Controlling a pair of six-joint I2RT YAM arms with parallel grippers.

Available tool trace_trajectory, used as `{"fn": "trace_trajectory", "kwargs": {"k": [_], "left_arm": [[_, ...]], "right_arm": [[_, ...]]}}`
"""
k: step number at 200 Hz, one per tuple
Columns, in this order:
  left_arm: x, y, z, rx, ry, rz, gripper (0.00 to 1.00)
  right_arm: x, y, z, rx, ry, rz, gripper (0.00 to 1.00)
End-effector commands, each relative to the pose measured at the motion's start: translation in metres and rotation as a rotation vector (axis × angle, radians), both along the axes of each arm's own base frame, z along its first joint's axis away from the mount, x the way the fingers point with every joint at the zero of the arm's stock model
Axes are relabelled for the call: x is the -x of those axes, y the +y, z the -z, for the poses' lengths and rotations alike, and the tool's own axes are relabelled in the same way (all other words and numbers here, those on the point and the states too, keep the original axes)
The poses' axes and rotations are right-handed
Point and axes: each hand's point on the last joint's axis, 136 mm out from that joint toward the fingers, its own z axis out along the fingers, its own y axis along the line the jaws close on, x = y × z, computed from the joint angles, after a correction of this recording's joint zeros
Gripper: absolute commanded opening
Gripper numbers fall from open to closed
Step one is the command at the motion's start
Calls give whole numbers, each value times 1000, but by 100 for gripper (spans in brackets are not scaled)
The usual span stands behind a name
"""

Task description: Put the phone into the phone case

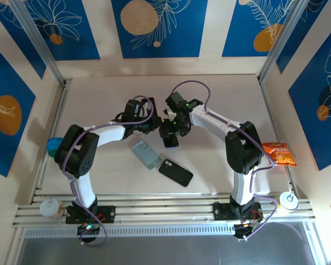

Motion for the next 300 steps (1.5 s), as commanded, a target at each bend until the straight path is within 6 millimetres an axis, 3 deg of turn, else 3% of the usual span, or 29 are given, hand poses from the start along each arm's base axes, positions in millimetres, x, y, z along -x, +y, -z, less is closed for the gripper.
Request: {"fn": "trace_trajectory", "kwargs": {"k": [1, 12, 28, 88, 129, 167, 211, 275, 300], "left_arm": [[5, -5, 3, -11, 7, 3, 0], [1, -4, -6, -7, -15, -12, 0], [-6, -2, -20, -4, -54, -44, 0], [-34, 17, -87, 42, -238, -267, 0], [-32, 15, -122, 102, -318, -405, 0], [-22, 3, -140, 168, -355, -473, 0], [-14, -9, -150, 191, -380, -503, 0], [-9, -20, -132, 159, -340, -455, 0], [-3, -15, -123, 105, -337, -438, 16]], "right_arm": [[-6, 9, -31, -87, -71, 10, 58], [-4, 6, -30, -108, -62, 28, 75], [0, 1, -32, -175, -47, 73, 83], [-7, -26, -47, -573, 8, 343, 87], [-22, -39, -62, -830, 12, 469, 85], [-37, -41, -75, -960, -1, 502, 75], [-39, -39, -85, -1022, -29, 514, 61], [-36, -50, -92, -1028, -50, 552, 27], [-36, -59, -95, -1003, -64, 566, 15]]}}
